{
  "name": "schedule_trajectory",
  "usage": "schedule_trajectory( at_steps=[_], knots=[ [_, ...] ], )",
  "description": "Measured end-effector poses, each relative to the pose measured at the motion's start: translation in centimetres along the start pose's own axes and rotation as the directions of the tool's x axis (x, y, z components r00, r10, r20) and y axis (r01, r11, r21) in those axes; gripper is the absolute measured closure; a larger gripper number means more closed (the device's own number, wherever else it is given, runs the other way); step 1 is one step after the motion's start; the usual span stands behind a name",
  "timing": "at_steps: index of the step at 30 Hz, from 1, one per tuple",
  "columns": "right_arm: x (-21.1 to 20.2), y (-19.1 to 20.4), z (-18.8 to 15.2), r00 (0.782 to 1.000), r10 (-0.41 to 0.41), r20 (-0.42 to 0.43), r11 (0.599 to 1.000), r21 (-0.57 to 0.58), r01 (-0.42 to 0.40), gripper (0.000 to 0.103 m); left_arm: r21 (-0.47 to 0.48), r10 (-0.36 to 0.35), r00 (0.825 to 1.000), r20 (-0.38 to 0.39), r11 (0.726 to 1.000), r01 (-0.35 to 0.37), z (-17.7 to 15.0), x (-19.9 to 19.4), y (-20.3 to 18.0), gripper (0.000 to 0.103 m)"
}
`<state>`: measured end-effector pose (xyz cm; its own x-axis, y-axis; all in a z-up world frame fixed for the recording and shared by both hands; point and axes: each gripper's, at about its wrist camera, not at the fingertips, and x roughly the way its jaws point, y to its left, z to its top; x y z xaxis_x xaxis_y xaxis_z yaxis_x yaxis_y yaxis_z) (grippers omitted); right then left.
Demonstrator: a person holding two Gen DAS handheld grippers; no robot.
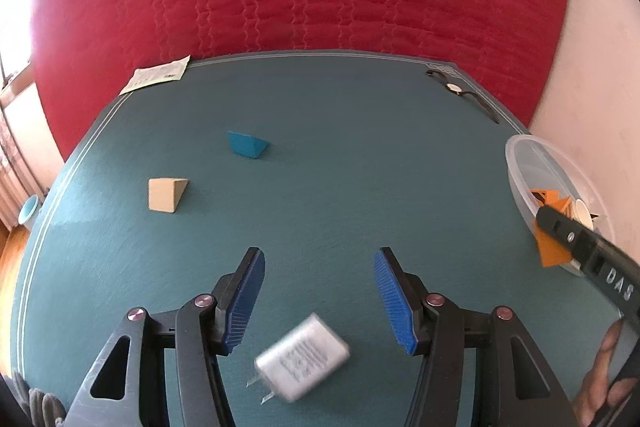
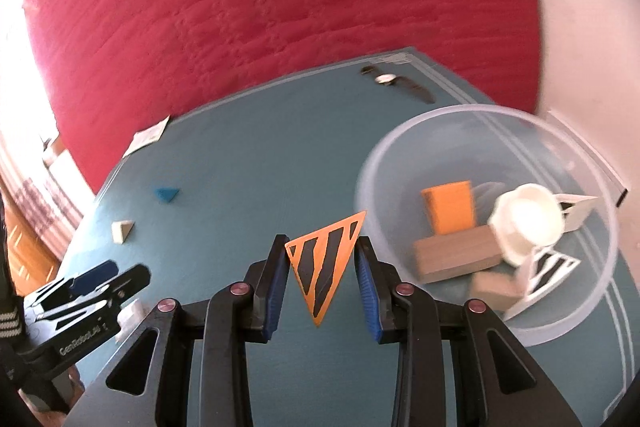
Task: Organize rigid objects
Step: 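Carry the orange striped wedge over the clear bowl with right tool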
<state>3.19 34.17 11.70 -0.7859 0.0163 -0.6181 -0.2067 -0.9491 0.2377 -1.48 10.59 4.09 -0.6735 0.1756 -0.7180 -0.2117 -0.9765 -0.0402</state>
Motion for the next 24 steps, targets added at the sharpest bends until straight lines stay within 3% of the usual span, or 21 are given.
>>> schedule_trajectory(
  at_steps=[13, 24],
  knots=[
    [-0.7, -6.6, 1.6, 0.991, -0.121, 0.06, 0.982, 0.153, 0.111, 0.068, 0.016, 0.02, 1.0, -0.019, 1.0, -0.019, -0.4, 0.2, -0.7, 0.043],
    [-1.3, -6.2, 1.0, 0.985, -0.144, 0.098, 0.985, 0.114, 0.132, 0.067, 0.008, 0.017, 0.999, -0.043, 1.0, -0.017, -2.0, -0.5, 0.2, 0.04]
  ],
)
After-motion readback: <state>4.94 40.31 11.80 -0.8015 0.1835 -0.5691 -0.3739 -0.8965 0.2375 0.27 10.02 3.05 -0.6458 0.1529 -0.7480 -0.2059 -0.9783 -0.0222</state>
